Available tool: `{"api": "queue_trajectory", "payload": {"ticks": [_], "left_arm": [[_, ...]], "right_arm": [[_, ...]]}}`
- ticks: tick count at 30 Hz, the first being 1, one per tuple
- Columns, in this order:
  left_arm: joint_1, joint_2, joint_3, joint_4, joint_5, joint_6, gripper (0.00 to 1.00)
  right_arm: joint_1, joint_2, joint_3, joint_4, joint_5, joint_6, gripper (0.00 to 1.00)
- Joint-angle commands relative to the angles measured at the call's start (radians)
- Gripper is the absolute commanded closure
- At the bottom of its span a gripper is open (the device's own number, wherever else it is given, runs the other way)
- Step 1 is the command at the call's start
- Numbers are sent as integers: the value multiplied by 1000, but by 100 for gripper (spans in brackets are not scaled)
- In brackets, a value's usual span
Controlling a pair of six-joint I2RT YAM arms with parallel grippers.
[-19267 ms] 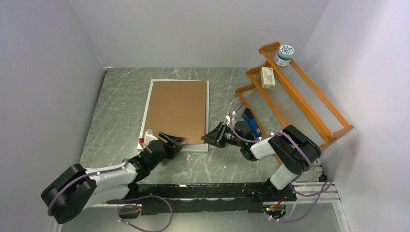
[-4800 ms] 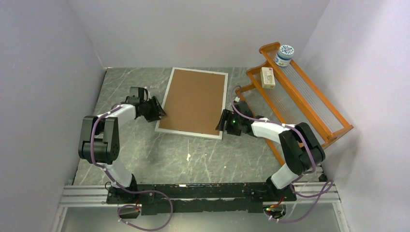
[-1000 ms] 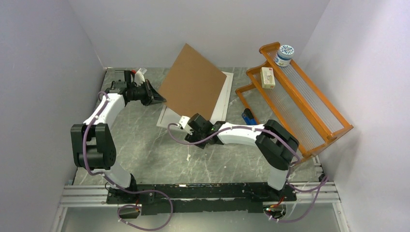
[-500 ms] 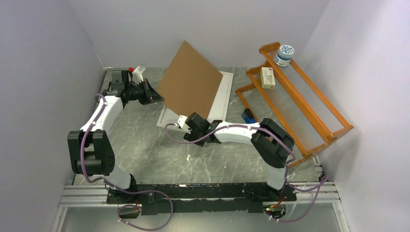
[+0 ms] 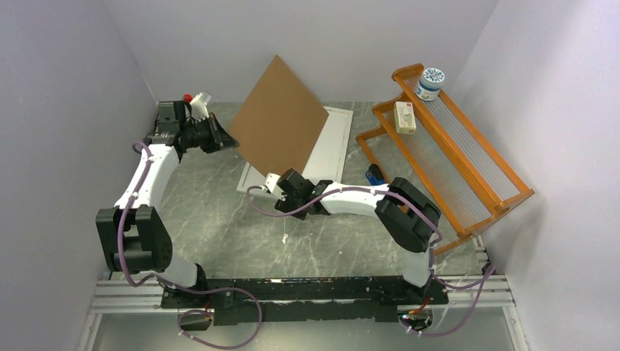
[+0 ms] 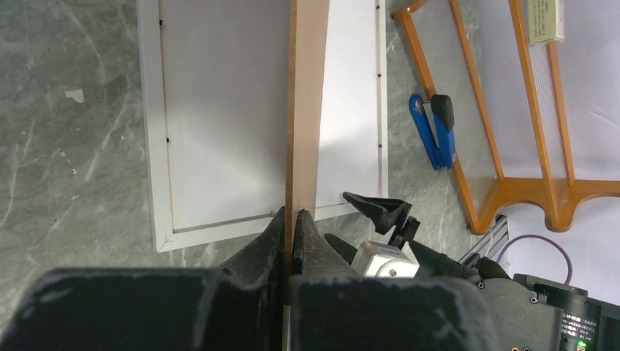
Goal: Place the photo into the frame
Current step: Pick up the photo frame item from the photo frame.
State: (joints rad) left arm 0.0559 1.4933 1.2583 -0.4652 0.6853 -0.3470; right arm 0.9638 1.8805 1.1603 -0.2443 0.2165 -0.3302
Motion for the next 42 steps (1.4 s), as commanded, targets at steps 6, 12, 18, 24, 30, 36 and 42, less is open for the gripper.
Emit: {"api": "queue_trajectory", "payload": {"ticks": [6,12,18,24,30,36,42], "left_arm": [[20,-53,55,-12,-25,56,97],[36,-61,70,-30,-59,71,97],[44,-67,100,-48,-68,133,97],[45,-55,110,-66,-104,135,97],[58,-90,165,-115,-176,149,97],[80,-160,211,-149,-245,146,98],[81,-242,240,-155,-285,136,97]], "right_arm": [[6,80,28,-41,2,-19,37],[4,74,18,-47,11,18,38],[7,-34,-68,35,33,21,31],[7,-153,-123,131,-44,33,25],[-7,-74,-79,61,-59,20,26],[-34,-40,-50,52,-68,11,29],[-48,-11,-11,27,-80,-4,33]]}}
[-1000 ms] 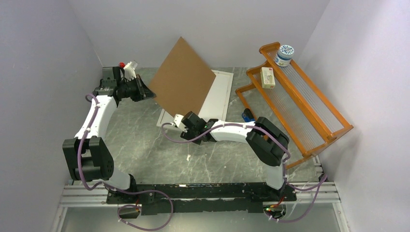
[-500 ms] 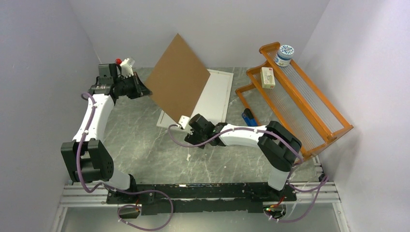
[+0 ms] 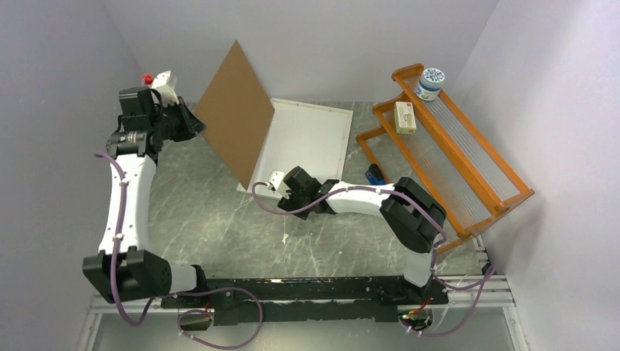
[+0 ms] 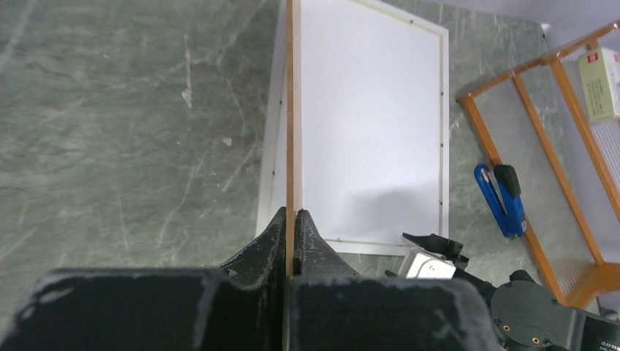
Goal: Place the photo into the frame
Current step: Adjust the photo frame at the center of the board.
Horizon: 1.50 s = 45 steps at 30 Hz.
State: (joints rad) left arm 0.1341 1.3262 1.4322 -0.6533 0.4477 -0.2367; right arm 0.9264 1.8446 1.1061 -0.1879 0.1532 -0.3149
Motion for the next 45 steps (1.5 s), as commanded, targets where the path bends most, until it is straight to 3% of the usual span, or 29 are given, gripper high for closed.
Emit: {"api": "queue_trajectory", "payload": {"ticks": [1,7,16,28,45], "left_arm": [[2,-86,72,30,-56,25,97],[2,-128,105,1,-89,25,98],[3,-137,116,-21,-90,21,97],[3,-136,108,-24,-87,21,97],[4,-123,108,-36,-144,22,97]], "right_arm": [[-12,28,47,-36,-27,-20,34],[-14,43,66,-92,-51,-4,44],[-18,64,89,-139,-31,41,46],[-19,64,84,-127,-39,75,66],[64,78,71,-75,183,93,84]]}}
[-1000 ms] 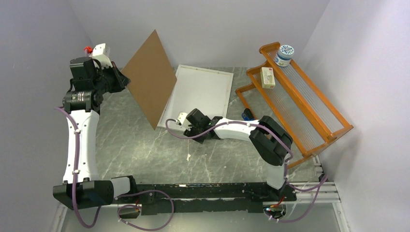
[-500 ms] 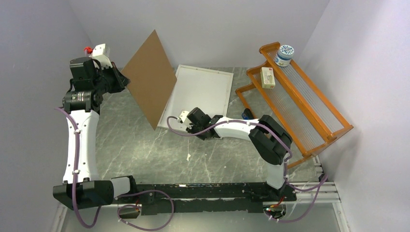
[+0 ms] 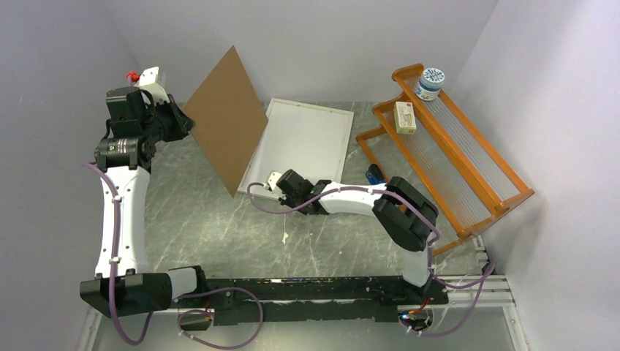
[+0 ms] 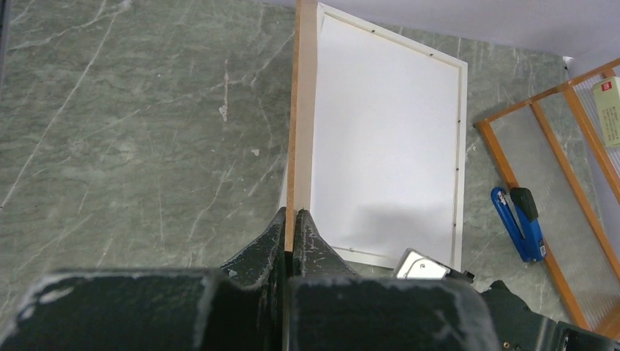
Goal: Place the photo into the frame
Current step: Adjust the photo frame at the center of the board.
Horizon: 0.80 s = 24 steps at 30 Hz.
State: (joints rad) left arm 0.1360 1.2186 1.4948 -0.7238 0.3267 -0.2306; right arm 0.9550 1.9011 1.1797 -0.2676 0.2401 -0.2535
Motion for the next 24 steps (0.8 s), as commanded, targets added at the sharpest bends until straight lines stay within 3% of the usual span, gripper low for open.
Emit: {"api": "queue_trajectory", "payload": {"ticks": [1,13,20,24], "left_arm": [[2,-12,45,35,-24,17,97],[6,15,51,30,-26,12,97],[12,27,69,12,-19,19,97],[13,33,74,6,-13,20,97]], "right_arm": [[45,24,-6,8,119,31,85],[144,117,76,-58,330,81,93],[177,163,145,-118,353,124,87],[174,181,164,-126,372,150,78]]}}
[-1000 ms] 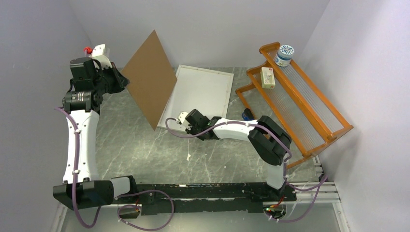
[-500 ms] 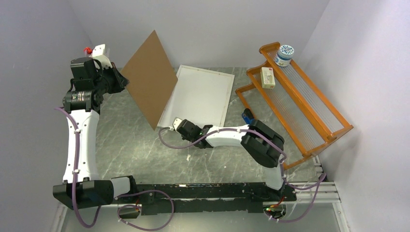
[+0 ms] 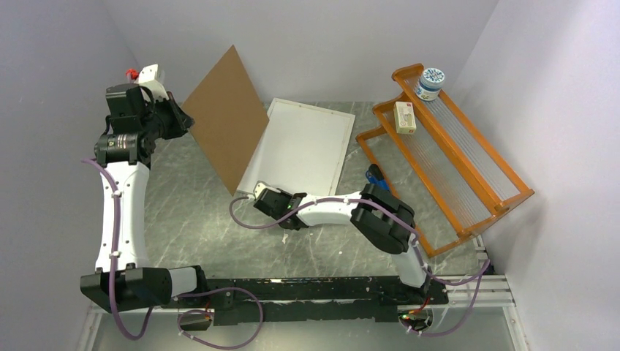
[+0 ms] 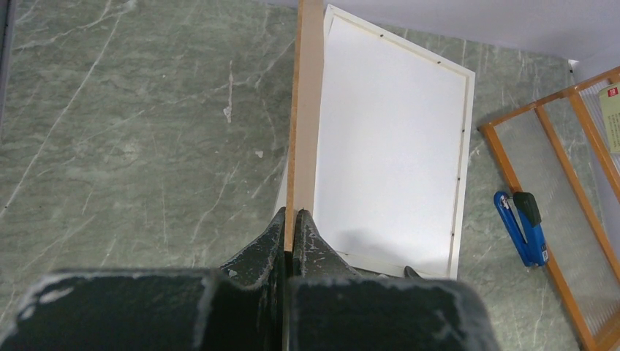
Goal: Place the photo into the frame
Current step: Adjust the photo frame at the center of the board.
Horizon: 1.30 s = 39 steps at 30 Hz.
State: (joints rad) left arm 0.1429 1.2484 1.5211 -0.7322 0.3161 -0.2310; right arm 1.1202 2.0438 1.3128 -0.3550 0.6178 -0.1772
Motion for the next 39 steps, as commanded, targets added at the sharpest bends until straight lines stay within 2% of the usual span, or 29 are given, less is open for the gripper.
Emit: {"api": "queue_trajectory", "payload": {"ticks": [1,4,8,15,22,25,27,30,35,39], "left_arm": [[6,3,48,16,2,20,97],[7,5,48,16,7,16,97],[9,6,40,16,7,16,97],[11,10,29,19,17,12,98],[14,7,21,25,24,7,97],[14,7,19,25,26,7,97],[16,5,18,25,29,7,98],[15,7,19,20,31,7,97],[18,6,32,10,22,13,97],[18,12,63,-1,28,26,98]], "right_arm": [[6,39,35,-39,-8,72,77],[-1,35,42,-40,-29,69,76],[-10,11,35,-30,-84,66,87],[-10,15,42,-41,-61,79,93],[-10,-10,30,-21,-43,82,91],[-10,-17,29,-10,-45,76,97],[-10,-15,37,-14,-42,78,98],[-10,-18,38,-12,-44,83,89],[-27,-91,15,21,-79,127,51],[-64,-253,-70,108,-198,146,33]]}}
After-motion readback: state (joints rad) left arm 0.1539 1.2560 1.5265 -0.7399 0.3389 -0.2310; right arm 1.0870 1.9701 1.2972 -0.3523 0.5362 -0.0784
